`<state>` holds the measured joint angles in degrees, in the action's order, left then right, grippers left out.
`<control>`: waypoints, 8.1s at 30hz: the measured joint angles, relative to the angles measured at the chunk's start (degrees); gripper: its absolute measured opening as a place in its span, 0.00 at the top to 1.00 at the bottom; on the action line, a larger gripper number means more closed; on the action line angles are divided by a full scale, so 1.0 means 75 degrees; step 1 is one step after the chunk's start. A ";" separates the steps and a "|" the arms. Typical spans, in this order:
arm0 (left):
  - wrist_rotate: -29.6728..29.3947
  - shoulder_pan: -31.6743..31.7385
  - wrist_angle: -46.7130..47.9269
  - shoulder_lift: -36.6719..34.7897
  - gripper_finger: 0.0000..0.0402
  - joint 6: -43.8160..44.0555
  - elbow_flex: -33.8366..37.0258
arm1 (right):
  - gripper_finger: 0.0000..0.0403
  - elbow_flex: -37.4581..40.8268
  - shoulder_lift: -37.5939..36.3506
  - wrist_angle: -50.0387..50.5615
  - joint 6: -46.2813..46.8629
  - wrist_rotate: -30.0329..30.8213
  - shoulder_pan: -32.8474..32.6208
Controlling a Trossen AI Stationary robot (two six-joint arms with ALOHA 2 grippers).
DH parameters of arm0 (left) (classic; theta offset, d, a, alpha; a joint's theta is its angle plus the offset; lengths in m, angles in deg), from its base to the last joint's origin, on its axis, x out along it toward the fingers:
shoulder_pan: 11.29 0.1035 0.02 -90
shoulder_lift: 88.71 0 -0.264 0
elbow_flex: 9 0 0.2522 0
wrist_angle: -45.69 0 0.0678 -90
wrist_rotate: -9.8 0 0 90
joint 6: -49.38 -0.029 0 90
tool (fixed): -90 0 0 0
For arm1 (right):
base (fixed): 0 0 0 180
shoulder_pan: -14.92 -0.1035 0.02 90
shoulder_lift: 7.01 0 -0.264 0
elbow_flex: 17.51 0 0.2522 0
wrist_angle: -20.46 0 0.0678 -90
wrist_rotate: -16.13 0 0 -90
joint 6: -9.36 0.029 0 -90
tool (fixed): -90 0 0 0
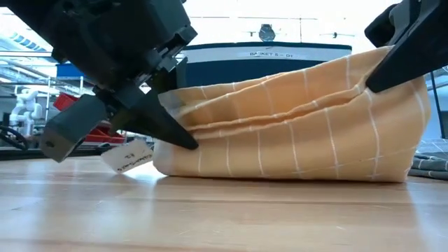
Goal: Fold towel
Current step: Fold the orange patterned towel
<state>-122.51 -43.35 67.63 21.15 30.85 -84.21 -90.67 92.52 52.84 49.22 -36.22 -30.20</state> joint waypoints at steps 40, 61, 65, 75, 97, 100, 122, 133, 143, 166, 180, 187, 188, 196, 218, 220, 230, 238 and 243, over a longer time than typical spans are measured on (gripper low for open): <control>-0.0877 -0.0635 -0.0013 -0.0012 0.77 0.0364 0.0000 | 1.00 0.0000 -0.0001 -0.0073 0.0202 -0.0087 0.0000; 0.2449 -0.1151 0.0162 -0.1178 0.99 0.0554 -0.0198 | 1.00 -0.0003 -0.0003 -0.2473 -0.0952 -0.2666 -0.0030; 0.3435 -0.1003 0.0173 -0.1663 0.99 0.0918 -0.0204 | 1.00 -0.0009 -0.0003 -0.2532 -0.0637 -0.2790 -0.0035; 0.4008 -0.0496 0.0506 -0.1889 0.99 0.1670 -0.0202 | 1.00 -0.0009 -0.0066 -0.2672 -0.0389 -0.2542 -0.0051; 0.2479 0.0575 0.0325 -0.1888 0.99 0.0477 -0.0192 | 1.00 -0.0003 -0.1138 -0.0568 -0.1474 -0.0067 0.0175; 0.2460 0.0785 0.0191 -0.1888 0.99 0.0183 -0.0192 | 1.00 -0.0003 -0.1437 -0.0397 -0.1991 0.0221 0.0189; 0.1944 0.2022 0.1367 -0.1888 0.99 0.0807 -0.0192 | 0.96 0.0000 -0.1903 0.1932 -0.1611 0.0133 0.1951; 0.1462 0.2023 0.1453 -0.1888 0.99 0.1201 -0.0191 | 0.75 0.0000 -0.1900 0.2093 -0.1325 0.0431 0.2049; 0.1160 0.2283 0.2328 -0.1888 0.99 0.2047 -0.0192 | 0.54 0.0000 -0.1900 0.3042 0.0305 0.0363 0.1703; 0.2292 0.3543 0.2322 -0.1807 0.92 0.3610 -0.0189 | 0.55 0.0003 -0.1541 0.2245 0.1002 0.0375 0.0640; 0.0779 0.3445 0.2001 -0.1186 0.58 0.3858 -0.0184 | 0.55 0.0006 -0.0969 0.1696 0.1053 0.0585 0.0192; 0.0593 0.3191 0.1784 -0.1215 0.54 0.3206 -0.0184 | 0.55 0.0006 -0.0266 0.1657 0.1177 0.1066 0.0173; 0.1054 0.3155 0.1680 -0.1215 0.54 0.3019 -0.0184 | 0.55 0.0009 -0.0154 0.1590 0.1160 0.1217 0.0200; 0.2436 0.2701 0.1319 -0.1218 0.54 0.2853 -0.0184 | 0.55 0.0006 0.0332 0.1179 0.0362 0.1985 0.0838; 0.2451 0.1601 0.1302 -0.1224 0.54 0.2795 -0.0184 | 0.55 0.0006 0.0320 -0.0475 -0.4421 -0.0845 0.4022; 0.2451 0.1557 0.1302 -0.1224 0.54 0.2795 -0.0184 | 0.55 0.0006 0.0286 -0.0518 -0.4726 -0.1099 0.4221; 0.2451 0.1510 0.1312 -0.1227 0.54 0.2789 -0.0187 | 0.55 0.0003 -0.0003 -0.0486 -0.5716 -0.2958 0.5303; 0.2451 0.1513 0.1306 -0.1227 0.54 0.2786 -0.0187 | 0.55 0.0003 -0.0006 -0.0472 -0.6451 -0.4389 0.6136; 0.2451 0.1505 0.1305 -0.1227 0.54 0.2795 -0.0187 | 0.56 0.0003 0.0168 -0.0526 -0.6658 -0.4506 0.6340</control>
<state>-104.12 -32.07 77.41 11.95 51.81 -85.61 -90.65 93.78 48.89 -0.72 -70.01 17.35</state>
